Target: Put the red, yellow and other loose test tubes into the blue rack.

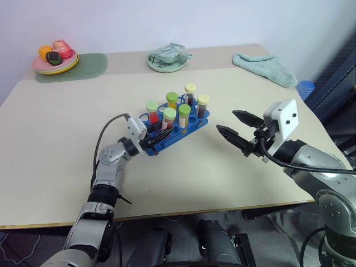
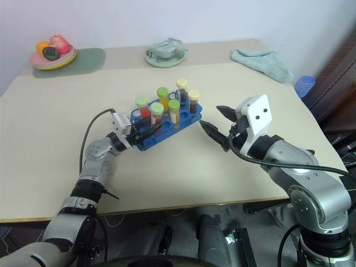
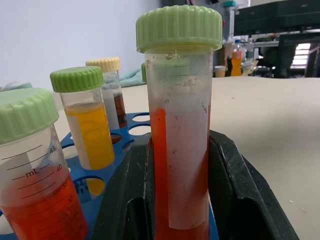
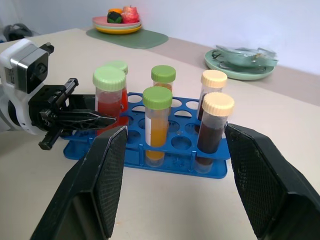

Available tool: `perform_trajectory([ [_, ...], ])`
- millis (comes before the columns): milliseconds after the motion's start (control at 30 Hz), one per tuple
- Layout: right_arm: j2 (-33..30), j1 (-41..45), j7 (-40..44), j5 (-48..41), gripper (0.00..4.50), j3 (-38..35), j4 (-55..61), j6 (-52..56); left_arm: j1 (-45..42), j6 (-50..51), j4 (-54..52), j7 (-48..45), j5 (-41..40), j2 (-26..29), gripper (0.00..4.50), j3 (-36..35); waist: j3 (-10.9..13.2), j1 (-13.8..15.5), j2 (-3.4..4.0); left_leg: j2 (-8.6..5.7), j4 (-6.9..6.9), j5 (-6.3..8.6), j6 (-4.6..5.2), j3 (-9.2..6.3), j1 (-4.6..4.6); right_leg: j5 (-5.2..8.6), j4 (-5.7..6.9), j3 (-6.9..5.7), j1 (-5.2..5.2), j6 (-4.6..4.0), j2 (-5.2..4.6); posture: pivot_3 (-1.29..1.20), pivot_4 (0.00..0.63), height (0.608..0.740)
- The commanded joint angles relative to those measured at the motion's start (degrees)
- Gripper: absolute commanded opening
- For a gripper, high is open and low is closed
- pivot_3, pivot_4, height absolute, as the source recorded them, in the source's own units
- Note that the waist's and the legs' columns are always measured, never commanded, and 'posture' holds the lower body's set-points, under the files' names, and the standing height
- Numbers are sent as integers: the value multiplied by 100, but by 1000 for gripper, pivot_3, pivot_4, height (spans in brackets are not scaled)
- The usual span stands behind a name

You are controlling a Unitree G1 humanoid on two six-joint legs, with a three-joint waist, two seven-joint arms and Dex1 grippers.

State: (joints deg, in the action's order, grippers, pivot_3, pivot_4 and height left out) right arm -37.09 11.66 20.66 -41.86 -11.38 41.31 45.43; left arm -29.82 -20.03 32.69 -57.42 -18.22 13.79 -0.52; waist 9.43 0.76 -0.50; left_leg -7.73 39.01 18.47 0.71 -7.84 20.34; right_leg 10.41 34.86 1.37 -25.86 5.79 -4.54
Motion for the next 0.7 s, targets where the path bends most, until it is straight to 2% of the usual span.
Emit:
perform_trajectory([
  [33,20,45,37,-6,3148,-61,183,-163,137,606,-152,-153,-198,71,1305,-32,0,-4,0,0,0,1,1,0,0,0,0,0,0,0,0,0,150,740],
  [67,9,37,59,-7,3148,-63,174,-171,174,679,-255,-130,-223,59,1826,-38,0,-5,0,0,0,1,2,0,0,0,0,0,0,0,0,0,150,740],
  [133,-20,17,111,-18,3148,-84,155,-180,287,800,-524,-13,-241,20,2532,-45,0,-4,1,0,0,0,0,0,0,0,0,0,-1,0,1,0,150,740],
  [233,-67,-31,207,-38,3148,-147,139,-179,493,989,-1014,278,-184,5,4023,-39,0,6,1,0,-1,-1,-2,0,2,0,-3,0,-1,0,0,0,150,740],
  [333,-123,-39,327,-61,3148,-199,86,-164,913,1546,-1856,166,-451,174,4023,8,1,-9,2,1,-3,0,-2,0,3,0,-7,1,-1,1,1,0,150,740],
  [500,-218,-53,530,-140,3148,-273,-10,-121,1517,1821,-2731,264,-578,534,4023,-254,3,-1,3,5,-7,2,-1,0,5,0,-15,0,-2,1,4,0,150,740],
  [700,-447,-682,969,-175,3148,-706,-75,-242,2321,1987,-3176,-288,-935,1590,4023,-837,5,5,7,17,-26,8,3,0,8,0,-43,-4,-1,0,13,0,150,740],
])
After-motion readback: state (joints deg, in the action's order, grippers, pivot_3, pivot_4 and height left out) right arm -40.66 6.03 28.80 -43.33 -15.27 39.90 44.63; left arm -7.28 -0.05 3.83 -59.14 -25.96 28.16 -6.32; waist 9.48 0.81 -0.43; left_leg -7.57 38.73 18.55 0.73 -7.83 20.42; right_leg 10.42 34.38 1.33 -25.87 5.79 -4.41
